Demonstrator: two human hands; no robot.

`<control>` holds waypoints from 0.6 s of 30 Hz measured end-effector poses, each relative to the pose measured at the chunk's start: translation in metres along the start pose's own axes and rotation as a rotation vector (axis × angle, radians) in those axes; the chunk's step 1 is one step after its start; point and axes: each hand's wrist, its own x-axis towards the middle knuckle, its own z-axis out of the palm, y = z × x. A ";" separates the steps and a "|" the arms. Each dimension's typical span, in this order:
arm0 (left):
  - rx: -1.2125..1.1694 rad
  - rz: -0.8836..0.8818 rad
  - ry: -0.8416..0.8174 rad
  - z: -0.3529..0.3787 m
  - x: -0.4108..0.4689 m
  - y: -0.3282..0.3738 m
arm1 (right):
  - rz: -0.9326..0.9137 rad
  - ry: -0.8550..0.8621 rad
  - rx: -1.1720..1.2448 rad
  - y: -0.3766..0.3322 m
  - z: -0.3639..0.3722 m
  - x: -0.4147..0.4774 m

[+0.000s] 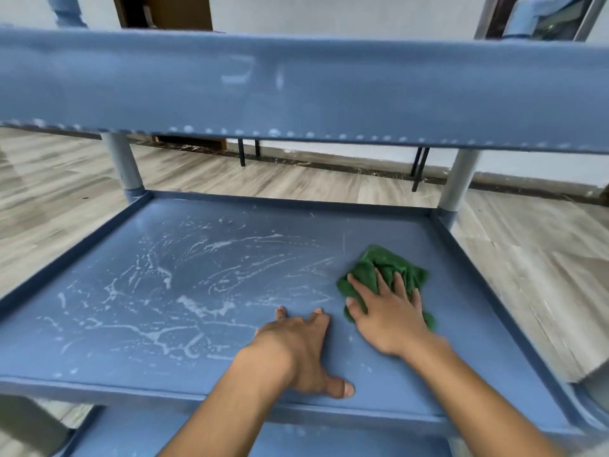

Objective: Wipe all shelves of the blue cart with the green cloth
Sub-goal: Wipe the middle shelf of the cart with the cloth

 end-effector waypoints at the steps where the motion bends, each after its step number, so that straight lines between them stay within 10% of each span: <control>1: -0.004 -0.012 0.016 0.000 -0.002 0.000 | -0.006 0.003 -0.001 -0.002 0.003 -0.020; 18: 0.085 0.048 -0.039 -0.034 -0.001 -0.043 | -0.022 -0.058 -0.050 -0.015 0.010 -0.080</control>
